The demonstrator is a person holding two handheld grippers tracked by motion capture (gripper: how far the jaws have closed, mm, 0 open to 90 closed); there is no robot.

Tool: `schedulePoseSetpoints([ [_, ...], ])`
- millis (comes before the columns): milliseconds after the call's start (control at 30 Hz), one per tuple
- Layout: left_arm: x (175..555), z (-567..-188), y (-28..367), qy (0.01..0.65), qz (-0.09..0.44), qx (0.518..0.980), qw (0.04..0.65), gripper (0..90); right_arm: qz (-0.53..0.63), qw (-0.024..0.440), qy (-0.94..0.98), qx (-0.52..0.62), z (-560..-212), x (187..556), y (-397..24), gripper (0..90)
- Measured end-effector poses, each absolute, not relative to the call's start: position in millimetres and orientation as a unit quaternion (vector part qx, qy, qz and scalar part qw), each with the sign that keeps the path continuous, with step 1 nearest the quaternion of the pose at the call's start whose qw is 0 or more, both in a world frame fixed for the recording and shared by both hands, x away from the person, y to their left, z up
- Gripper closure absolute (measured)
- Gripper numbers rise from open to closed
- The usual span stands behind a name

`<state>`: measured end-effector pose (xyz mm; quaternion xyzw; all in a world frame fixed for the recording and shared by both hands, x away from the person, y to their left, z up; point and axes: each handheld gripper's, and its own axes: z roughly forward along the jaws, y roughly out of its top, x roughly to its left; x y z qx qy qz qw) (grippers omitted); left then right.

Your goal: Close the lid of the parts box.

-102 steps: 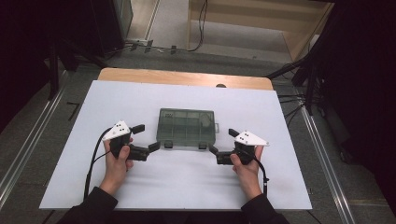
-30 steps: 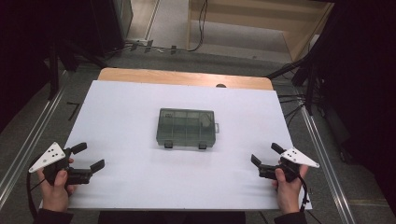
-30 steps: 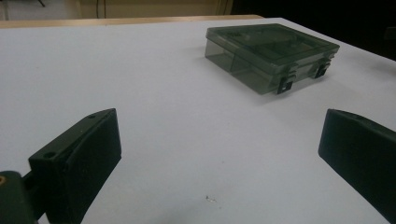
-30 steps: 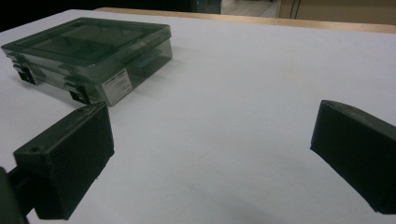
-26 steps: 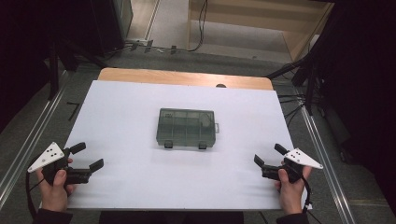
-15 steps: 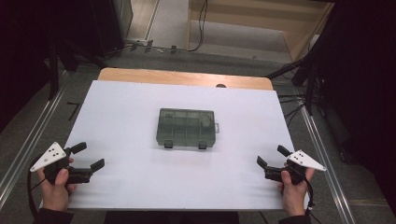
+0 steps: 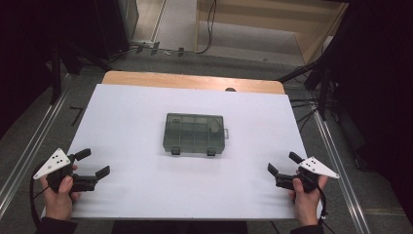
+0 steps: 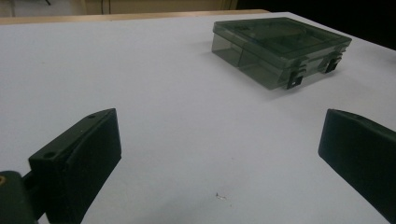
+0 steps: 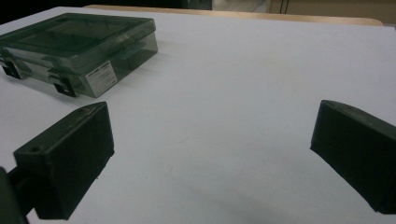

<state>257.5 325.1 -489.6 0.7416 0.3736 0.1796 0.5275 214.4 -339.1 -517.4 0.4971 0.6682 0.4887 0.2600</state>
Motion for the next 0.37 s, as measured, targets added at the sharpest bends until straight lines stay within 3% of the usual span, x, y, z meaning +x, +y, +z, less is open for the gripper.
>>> schedulePoseSetpoints([
  [367,257.1,-489.7,323.9,0.373,0.179,0.742,0.527,0.0,0.486,0.261,0.670,0.496,-517.8,215.5,-338.9,0.0],
])
